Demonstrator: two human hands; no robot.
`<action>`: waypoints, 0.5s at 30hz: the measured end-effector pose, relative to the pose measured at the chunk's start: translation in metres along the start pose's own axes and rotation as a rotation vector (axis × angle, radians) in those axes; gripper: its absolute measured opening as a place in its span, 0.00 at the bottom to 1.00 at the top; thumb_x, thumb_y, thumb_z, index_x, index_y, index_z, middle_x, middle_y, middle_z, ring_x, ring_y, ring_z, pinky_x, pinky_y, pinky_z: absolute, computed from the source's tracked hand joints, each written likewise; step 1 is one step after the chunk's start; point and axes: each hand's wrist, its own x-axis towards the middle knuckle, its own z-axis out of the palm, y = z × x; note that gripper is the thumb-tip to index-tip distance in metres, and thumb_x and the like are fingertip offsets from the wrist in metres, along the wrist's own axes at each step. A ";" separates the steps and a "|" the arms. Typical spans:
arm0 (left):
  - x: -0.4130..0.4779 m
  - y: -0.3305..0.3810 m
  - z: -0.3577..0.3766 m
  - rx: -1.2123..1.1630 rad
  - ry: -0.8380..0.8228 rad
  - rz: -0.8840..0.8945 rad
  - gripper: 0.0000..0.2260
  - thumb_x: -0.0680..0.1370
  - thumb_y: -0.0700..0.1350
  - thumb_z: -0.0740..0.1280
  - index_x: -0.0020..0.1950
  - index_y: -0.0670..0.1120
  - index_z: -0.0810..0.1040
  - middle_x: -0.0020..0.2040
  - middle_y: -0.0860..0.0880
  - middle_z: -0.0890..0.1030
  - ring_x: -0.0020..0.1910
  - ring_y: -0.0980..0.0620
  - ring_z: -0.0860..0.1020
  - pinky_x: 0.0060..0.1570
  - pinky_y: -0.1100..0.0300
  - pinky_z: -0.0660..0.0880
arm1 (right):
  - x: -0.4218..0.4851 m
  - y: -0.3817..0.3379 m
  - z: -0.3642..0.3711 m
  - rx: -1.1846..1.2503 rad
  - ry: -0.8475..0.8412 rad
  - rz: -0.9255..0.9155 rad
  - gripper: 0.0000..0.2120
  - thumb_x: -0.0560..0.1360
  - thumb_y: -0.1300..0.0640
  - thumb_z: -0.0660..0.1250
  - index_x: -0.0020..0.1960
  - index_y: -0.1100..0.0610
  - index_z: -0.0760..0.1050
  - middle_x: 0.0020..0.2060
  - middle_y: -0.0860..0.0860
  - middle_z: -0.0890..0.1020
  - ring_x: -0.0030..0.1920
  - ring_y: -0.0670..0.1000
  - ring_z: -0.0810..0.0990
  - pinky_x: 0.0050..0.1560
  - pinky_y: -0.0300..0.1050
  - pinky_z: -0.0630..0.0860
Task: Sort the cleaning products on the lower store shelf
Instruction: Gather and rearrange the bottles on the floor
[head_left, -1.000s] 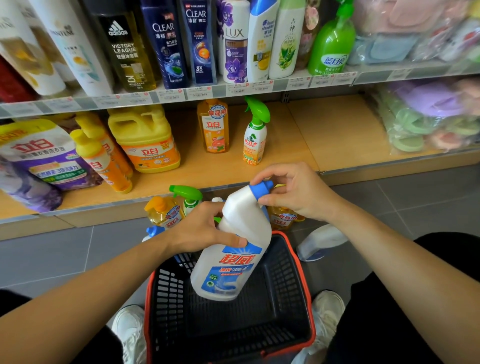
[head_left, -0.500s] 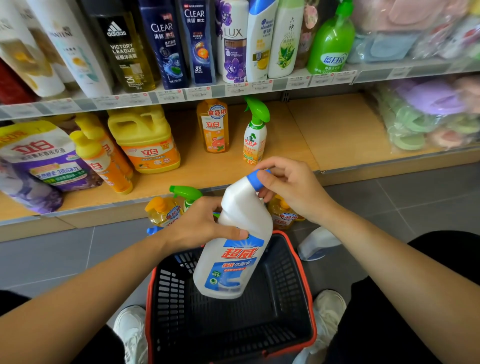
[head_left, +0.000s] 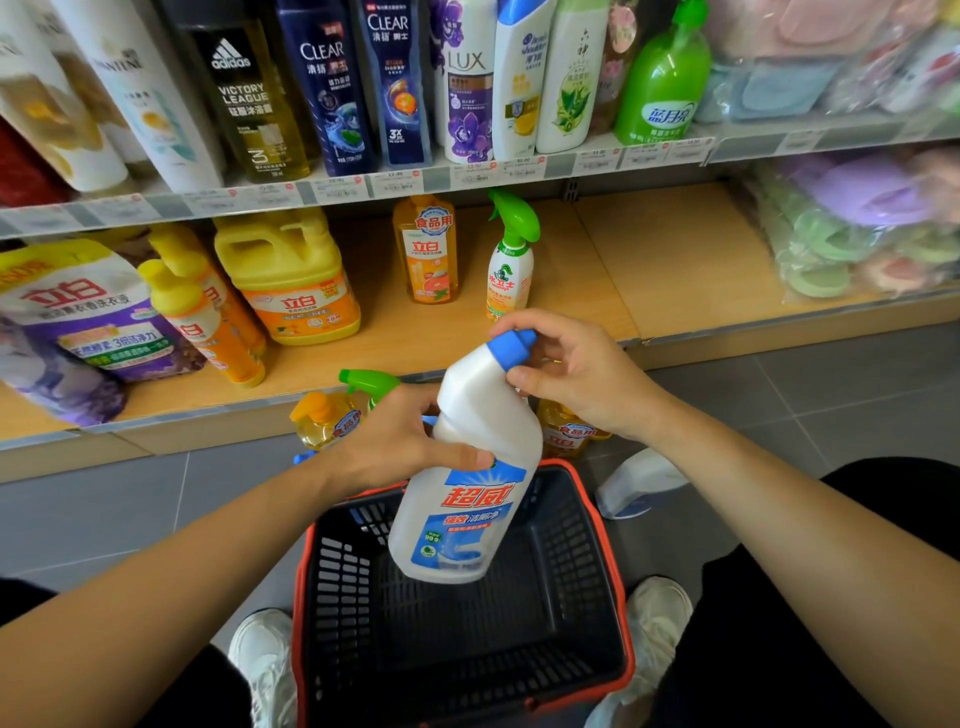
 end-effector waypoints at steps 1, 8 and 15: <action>0.000 0.000 0.000 -0.007 0.006 -0.003 0.17 0.68 0.54 0.80 0.55 0.58 0.84 0.52 0.51 0.87 0.51 0.49 0.86 0.49 0.55 0.83 | 0.000 0.001 0.000 0.006 0.005 0.007 0.18 0.76 0.68 0.70 0.63 0.54 0.76 0.55 0.50 0.80 0.54 0.51 0.82 0.51 0.43 0.81; -0.002 0.004 -0.006 -0.095 0.135 0.016 0.14 0.69 0.43 0.81 0.53 0.50 0.84 0.46 0.50 0.88 0.42 0.52 0.87 0.33 0.66 0.79 | -0.002 0.015 0.004 0.055 0.165 0.160 0.20 0.80 0.60 0.68 0.71 0.57 0.71 0.51 0.55 0.85 0.50 0.53 0.85 0.48 0.45 0.82; 0.000 0.014 -0.022 -0.287 0.352 0.056 0.18 0.66 0.47 0.82 0.54 0.46 0.85 0.52 0.44 0.87 0.50 0.42 0.86 0.44 0.55 0.83 | -0.017 0.036 0.009 -0.005 -0.142 0.385 0.31 0.64 0.48 0.81 0.64 0.50 0.76 0.52 0.45 0.85 0.53 0.46 0.85 0.51 0.41 0.81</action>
